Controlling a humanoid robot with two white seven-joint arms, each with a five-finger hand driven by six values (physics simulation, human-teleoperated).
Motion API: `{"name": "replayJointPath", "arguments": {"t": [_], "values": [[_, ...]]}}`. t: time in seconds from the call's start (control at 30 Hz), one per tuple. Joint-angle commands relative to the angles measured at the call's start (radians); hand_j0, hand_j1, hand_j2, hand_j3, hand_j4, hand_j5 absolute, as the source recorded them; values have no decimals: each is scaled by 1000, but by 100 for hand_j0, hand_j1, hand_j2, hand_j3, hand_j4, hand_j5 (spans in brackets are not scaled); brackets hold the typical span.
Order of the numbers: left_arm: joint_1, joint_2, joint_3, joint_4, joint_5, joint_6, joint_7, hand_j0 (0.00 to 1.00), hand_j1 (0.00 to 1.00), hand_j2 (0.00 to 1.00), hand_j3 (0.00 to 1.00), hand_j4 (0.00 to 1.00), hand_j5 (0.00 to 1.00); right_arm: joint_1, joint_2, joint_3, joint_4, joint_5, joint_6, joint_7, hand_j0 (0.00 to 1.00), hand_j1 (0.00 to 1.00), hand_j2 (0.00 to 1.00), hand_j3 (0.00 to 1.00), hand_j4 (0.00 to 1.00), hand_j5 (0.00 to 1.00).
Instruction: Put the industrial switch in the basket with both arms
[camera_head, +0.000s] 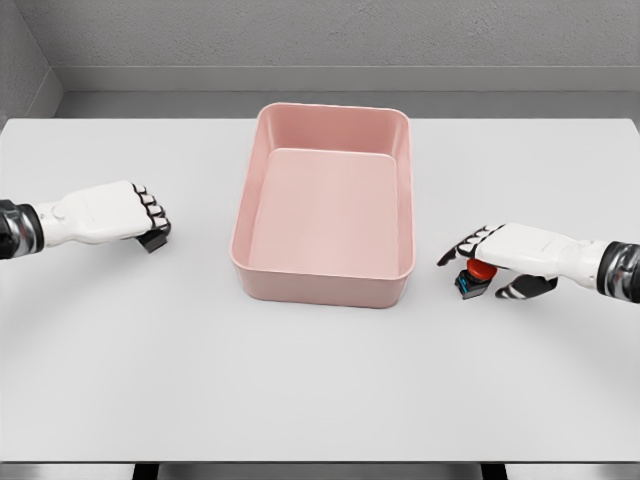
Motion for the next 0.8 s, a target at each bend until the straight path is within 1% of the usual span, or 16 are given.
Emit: {"name": "replayJointPath", "arguments": {"t": [0.0,0.07,0.1,0.17,0.23,0.33,0.4,0.43,0.57,0.6,0.77], "values": [[0,0,-1,-10,3,-2,-5,17,17,17,17,17,17,0,-1,2,0,-1,1,0,58,58,58,58,58,58],[-2,2,-3,-22,4,-2,-20,7,7,7,7,7,7,0,-1,2,0,6,-1,0,52,52,52,52,52,52],[-2,7,-1,-24,7,-2,-32,4,4,4,4,4,4,0,-1,2,0,6,-1,0,50,50,50,50,50,50],[-3,8,-1,-30,8,-2,-32,0,0,0,0,0,0,0,-1,2,0,6,-1,0,50,50,50,50,50,50],[-3,11,6,-30,19,-2,-31,0,0,0,0,0,0,-2,-1,2,0,6,-1,0,50,50,50,50,50,50],[-8,34,18,-29,63,-2,-29,1,1,1,1,1,1,-2,-1,0,1,6,-1,0,49,49,49,49,49,49],[-8,34,61,-27,89,-2,-28,1,1,1,1,1,1,-2,-1,0,1,6,-1,0,49,49,49,49,49,49],[-9,34,71,-21,112,-2,-28,1,1,1,1,1,1,-3,-1,0,1,7,-1,0,49,49,49,49,49,49],[-14,19,166,10,152,-2,-26,2,2,2,2,2,2,-6,-1,0,0,6,-1,0,49,49,49,49,49,49],[-26,10,164,10,160,-2,-26,2,2,2,2,2,2,-18,-3,-2,0,6,-1,0,49,49,49,49,49,49],[-29,5,180,10,185,-2,-26,2,2,2,2,2,2,-43,-4,-11,-5,3,-1,0,50,50,50,50,50,50]]}}
